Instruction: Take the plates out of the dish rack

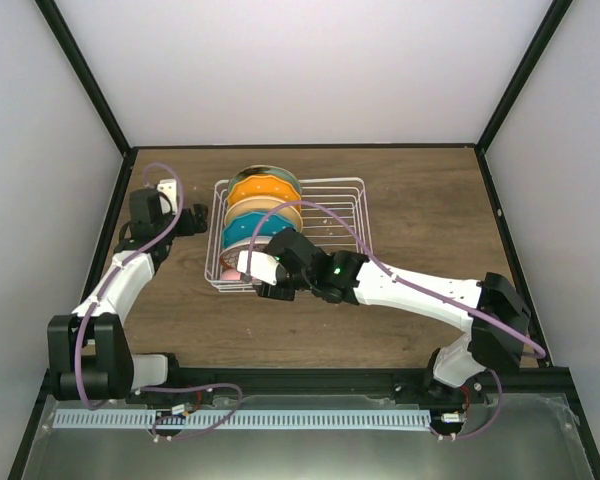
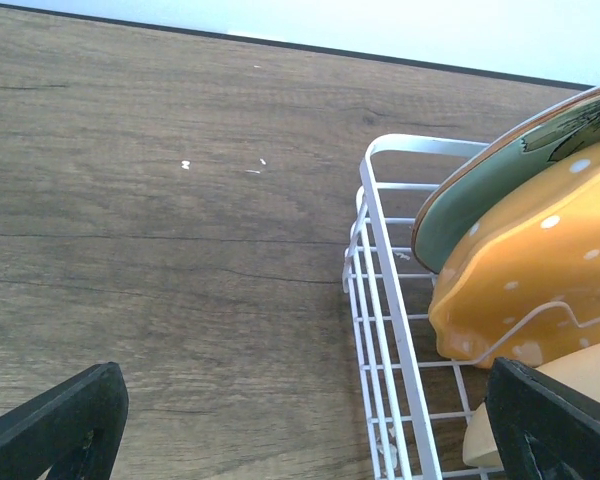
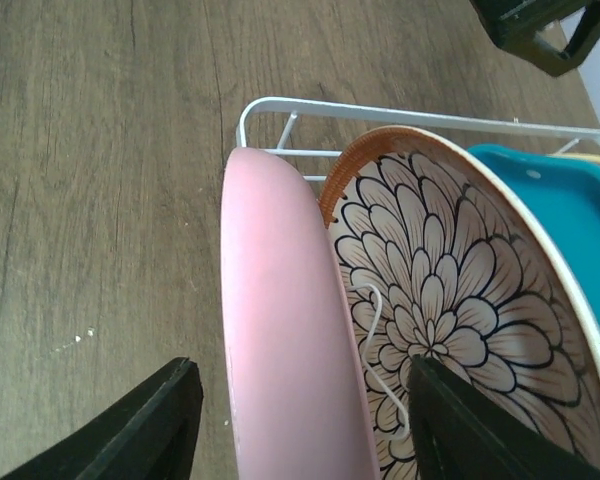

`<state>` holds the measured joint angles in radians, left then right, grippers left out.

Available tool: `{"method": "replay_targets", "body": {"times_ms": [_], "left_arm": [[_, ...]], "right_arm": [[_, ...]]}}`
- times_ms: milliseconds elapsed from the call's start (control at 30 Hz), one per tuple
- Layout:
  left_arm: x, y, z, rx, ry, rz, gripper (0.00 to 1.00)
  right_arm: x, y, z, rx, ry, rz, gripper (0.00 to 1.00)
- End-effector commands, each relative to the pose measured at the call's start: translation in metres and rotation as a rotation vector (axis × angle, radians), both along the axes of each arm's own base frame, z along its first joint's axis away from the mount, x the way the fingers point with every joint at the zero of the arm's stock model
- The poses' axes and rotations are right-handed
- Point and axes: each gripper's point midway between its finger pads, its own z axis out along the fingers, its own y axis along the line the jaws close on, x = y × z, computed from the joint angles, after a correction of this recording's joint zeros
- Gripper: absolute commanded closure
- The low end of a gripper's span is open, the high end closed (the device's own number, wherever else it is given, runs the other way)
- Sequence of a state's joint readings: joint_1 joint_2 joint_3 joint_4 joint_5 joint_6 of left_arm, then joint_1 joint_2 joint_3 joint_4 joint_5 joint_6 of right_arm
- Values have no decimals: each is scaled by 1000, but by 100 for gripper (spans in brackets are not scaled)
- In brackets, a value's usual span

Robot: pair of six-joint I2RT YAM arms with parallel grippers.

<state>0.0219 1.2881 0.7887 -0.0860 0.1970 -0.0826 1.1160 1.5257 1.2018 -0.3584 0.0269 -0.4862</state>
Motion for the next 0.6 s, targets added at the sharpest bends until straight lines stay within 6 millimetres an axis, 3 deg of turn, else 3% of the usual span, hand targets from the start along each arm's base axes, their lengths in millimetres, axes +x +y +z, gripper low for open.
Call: {"method": "replay_targets", "body": {"times_ms": [0, 167, 300, 567], "left_arm": [[2, -2, 10, -32, -44, -1, 0], [3, -2, 10, -56, -41, 11, 0], [2, -3, 11, -67, -42, 15, 0], [-1, -2, 11, -74, -44, 25, 0]], "right_arm": [[1, 0, -1, -11, -32, 0, 47], [19, -2, -13, -28, -127, -55, 72], [26, 1, -14, -29, -169, -62, 75], [39, -2, 3, -22, -240, -118, 93]]}}
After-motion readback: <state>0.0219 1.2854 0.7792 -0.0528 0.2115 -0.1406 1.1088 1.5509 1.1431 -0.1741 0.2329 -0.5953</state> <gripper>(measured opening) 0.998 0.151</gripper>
